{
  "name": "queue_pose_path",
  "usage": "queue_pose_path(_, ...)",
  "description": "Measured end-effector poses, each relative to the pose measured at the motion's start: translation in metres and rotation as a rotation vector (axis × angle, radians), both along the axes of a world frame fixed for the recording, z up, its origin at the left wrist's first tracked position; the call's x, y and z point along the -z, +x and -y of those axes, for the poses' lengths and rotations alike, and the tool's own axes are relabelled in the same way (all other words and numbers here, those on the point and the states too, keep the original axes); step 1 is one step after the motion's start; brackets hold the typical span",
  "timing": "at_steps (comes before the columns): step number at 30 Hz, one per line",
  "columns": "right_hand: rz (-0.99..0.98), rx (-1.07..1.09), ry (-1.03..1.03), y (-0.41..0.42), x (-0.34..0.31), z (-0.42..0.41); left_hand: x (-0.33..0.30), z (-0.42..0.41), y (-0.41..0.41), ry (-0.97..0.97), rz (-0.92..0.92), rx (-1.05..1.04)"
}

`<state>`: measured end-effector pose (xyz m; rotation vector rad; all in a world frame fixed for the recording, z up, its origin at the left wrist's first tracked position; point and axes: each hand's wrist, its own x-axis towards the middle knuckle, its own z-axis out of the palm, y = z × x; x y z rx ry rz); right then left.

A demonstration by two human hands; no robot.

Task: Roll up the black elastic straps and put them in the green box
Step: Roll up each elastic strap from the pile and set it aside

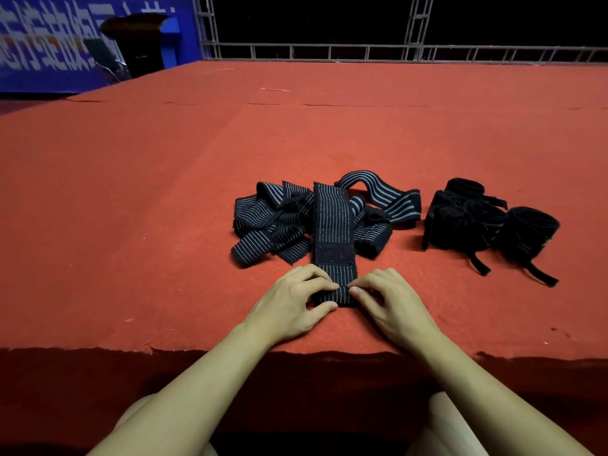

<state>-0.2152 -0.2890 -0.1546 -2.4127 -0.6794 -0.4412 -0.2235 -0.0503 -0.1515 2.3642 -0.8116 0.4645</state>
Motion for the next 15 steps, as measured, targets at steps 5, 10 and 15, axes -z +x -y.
queue_pose_path(5, -0.005, -0.009, -0.035, -0.0006, -0.0006, -0.0001, -0.0031, 0.0005, 0.0003, -0.032, -0.060, -0.026)
queue_pose_path(10, -0.038, -0.005, -0.045, 0.0006, -0.0012, -0.0006, -0.0056, 0.0010, -0.0014, -0.064, -0.095, -0.043)
queue_pose_path(15, -0.076, -0.027, -0.015, -0.0010, -0.0032, 0.0004, -0.0090, 0.0008, -0.0078, -0.061, -0.089, -0.015)
